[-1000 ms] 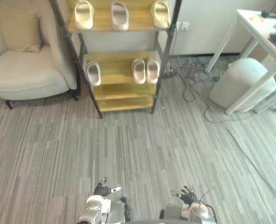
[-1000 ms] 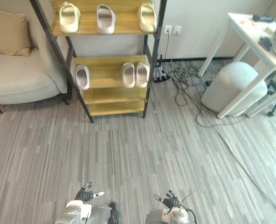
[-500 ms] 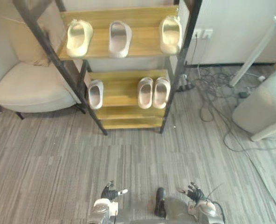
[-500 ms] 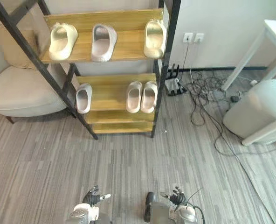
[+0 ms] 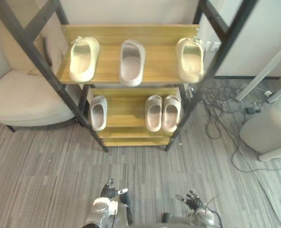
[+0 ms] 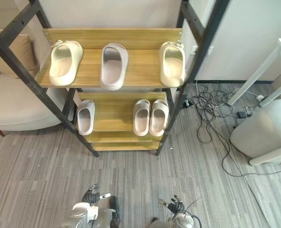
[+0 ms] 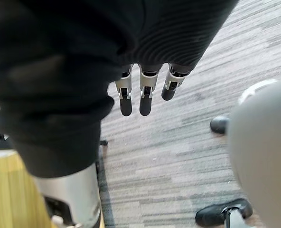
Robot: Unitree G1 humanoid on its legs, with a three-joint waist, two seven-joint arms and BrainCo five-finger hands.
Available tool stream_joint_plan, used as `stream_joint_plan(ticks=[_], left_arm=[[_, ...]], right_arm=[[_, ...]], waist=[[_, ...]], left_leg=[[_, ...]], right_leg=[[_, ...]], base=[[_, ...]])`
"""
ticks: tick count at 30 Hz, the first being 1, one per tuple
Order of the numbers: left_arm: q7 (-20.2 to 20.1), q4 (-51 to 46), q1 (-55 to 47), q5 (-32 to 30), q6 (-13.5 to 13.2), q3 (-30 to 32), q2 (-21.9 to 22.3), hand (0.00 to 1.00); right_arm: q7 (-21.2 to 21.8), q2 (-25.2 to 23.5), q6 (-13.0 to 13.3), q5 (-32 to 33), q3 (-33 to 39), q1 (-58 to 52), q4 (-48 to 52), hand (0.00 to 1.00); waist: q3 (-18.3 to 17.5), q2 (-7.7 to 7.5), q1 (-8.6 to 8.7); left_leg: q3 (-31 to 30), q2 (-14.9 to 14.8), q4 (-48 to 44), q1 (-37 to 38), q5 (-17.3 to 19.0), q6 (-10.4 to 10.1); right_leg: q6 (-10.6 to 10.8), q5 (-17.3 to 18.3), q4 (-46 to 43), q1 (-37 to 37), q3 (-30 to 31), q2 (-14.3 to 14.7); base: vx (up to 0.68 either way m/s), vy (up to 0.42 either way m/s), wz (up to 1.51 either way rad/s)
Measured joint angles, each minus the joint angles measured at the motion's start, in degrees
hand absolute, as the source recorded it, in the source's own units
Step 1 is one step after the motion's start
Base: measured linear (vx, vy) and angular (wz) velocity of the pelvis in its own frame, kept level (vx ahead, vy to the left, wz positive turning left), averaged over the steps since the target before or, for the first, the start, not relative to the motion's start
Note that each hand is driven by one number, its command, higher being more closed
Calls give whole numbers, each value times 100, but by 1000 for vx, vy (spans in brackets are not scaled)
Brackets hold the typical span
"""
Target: Organize the slippers on the shoe rack
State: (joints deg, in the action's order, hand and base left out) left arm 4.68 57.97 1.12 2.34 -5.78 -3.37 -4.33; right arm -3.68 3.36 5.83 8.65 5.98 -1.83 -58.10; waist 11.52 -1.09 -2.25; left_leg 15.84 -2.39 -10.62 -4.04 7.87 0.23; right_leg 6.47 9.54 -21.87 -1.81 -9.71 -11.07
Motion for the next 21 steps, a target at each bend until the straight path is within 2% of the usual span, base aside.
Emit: stream_joint_plan(ticks=[1, 3, 5, 7, 8, 9, 10, 11, 12, 15, 17, 21], left_arm=[[-3, 11, -48, -1, 8, -32, -65, 0], [-5, 18, -152, -3, 22, -91, -198, 0], [4, 27, -217, -3, 34, -101, -266, 0], [7, 42, -250, 13, 37, -83, -260, 0], [5, 64, -280, -10, 37, -80, -251, 0], [7, 68, -291, -9, 32, -77, -260, 0], [5, 69, -299, -10, 27, -73, -290, 0], [6, 166, -289, -16, 39, -23, -155, 0], [5, 172, -304, -29, 21, 3, -87, 0], [-10, 243, -304, -69, 19, 17, 50, 0], [-32, 236, -290, -105, -1, 15, 76, 0], [-33, 240, -250, -108, -3, 23, 60, 0]], right_arm=[[16, 16, -1, -23, 0, -6, -1, 0], [21, 4, -5, -30, -14, -44, -10, 0], [23, 19, -6, -30, -26, -55, -27, 0], [26, 47, -2, -30, -23, -28, -12, 0], [26, 61, 0, -30, -24, -35, -15, 0], [26, 46, -2, -28, -47, -58, -17, 0], [27, 5, -2, -28, -54, -78, -20, 0], [33, 103, 2, -28, -36, -68, -46, 0], [26, 134, 11, -30, -37, -70, -101, 0], [19, 168, 10, -23, 60, -96, -163, 0], [19, 168, 14, -28, 59, -125, -163, 0], [18, 136, 17, -63, 59, -156, -160, 0]], waist=[[7, -2, 12], [-23, -46, 27], [-36, -35, 87], [-46, 30, 145], [-45, 54, 149], [-73, 7, 148], [-128, -96, 146], [-184, 71, 169], [-231, 162, 168], [-261, 301, 200], [-264, 279, 203], [-282, 222, 180]], left_leg=[[48, 42, 50, 232, 92, 54], [48, 96, 62, 456, 186, 132], [-153, 82, 233, 698, 200, 119], [-265, -37, 250, 792, 193, 109], [-304, -75, 239, 867, 195, 105], [-297, -46, 238, 929, 211, 72], [-302, 43, 239, 982, 249, -28], [-326, -70, 243, 1077, 367, -197], [-300, -165, 245, 1091, 368, -205], [-261, -281, 373, 1399, 403, -267], [-246, -295, 412, 1521, 403, -268], [-212, -265, 461, 1601, 403, -269]], right_leg=[[-26, -48, -850, 320, 118, -117], [50, 132, -1646, 603, 45, -240], [-53, 511, -1592, 718, -416, -168], [-85, 583, -850, 803, -569, 98], [-209, 462, -247, 779, -574, 227], [-304, 86, 333, 763, -583, 310], [-427, -517, 767, 786, -551, 302], [-485, -472, 818, 655, -627, 416], [-520, -499, 962, 573, -639, 475], [-535, -508, 1421, 148, -646, 697], [-527, -520, 1595, -52, -640, 751], [-437, -829, 2137, -281, -529, 800]], base=[[288, 275, -9], [259, 145, 11], [295, 37, 44], [312, -62, 38], [318, -135, 24], [204, -113, 15], [289, -148, 4], [300, -138, -8], [298, -144, -12], [216, -124, -12], [105, -43, -6], [43, 22, -12]])
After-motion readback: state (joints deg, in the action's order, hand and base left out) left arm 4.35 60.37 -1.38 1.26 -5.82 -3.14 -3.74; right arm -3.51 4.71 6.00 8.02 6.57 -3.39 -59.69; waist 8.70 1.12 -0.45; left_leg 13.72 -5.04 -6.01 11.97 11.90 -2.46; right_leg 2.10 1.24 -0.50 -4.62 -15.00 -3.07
